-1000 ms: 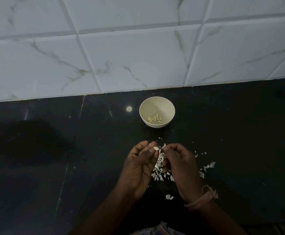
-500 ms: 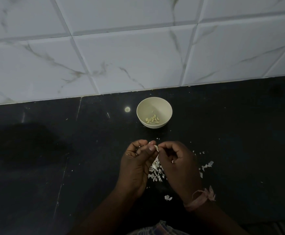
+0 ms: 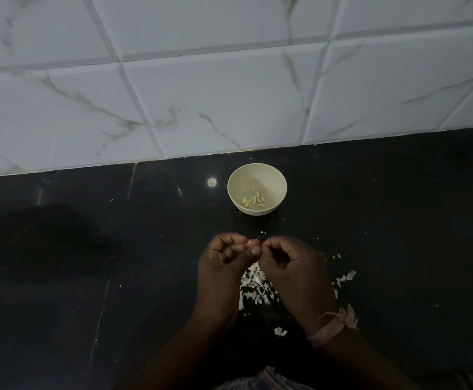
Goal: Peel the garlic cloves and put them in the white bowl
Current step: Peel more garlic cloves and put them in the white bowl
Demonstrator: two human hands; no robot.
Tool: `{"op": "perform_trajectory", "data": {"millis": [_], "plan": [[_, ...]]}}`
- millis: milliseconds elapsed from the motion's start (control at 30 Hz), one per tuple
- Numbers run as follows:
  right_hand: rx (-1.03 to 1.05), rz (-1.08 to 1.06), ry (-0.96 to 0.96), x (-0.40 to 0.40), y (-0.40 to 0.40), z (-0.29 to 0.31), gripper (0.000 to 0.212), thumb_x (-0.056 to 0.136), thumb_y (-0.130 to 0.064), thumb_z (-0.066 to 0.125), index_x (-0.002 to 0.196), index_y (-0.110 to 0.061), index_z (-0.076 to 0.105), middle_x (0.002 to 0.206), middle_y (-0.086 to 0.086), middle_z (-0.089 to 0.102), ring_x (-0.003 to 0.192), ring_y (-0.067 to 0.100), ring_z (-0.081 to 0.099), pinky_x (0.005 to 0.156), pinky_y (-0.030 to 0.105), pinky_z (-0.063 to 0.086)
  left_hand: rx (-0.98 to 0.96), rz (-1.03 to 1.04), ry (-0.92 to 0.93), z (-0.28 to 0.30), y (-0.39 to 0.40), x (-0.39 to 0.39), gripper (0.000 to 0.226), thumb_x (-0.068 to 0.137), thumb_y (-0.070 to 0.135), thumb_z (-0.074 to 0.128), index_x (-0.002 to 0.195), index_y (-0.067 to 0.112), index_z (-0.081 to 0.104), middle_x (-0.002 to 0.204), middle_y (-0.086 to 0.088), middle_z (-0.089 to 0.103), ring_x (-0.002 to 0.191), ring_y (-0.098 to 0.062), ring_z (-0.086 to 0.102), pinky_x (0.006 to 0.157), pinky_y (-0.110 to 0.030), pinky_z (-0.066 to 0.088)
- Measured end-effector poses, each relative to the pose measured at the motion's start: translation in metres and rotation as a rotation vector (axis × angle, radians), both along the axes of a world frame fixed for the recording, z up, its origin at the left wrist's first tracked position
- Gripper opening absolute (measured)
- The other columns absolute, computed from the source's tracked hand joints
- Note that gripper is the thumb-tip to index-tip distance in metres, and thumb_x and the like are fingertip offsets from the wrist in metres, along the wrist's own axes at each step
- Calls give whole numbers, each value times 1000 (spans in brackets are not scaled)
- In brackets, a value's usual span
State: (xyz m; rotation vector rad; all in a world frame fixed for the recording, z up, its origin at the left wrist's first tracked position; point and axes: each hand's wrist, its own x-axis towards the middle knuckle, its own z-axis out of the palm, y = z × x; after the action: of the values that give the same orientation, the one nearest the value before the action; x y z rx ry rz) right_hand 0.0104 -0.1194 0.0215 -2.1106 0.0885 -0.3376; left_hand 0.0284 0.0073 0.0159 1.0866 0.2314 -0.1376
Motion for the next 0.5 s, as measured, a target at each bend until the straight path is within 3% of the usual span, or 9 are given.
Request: {"op": "perform_trajectory", "data": {"millis": [300,400,500], "plan": [[114,-33,208,6,0,-3,10,84,-22,76,77,-25,69,67,-10,65,62,6,63,56,21,50,23,-52,20,2,1,5,37,70,0,77,102,0,60,97,-22,75,94,-30,74,87,-39,60],[333,-38,335,9,1,4,12,87,-25,75,80,-19,69,62,-2,66,50,15,61,50,30,51,-102,-60,71,4,2,7,42,69,-1,75,108,4,58,95,-19,75,91,-27,74,83,-36,61],[637,-34,384,12,1,10,14,95,-12,64,87,-2,68,57,10,61,46,21,54,47,29,46,-229,-56,139,5,0,10,40,73,-6,71,110,7,58,92,-15,74,86,-22,74,78,-31,62]]}}
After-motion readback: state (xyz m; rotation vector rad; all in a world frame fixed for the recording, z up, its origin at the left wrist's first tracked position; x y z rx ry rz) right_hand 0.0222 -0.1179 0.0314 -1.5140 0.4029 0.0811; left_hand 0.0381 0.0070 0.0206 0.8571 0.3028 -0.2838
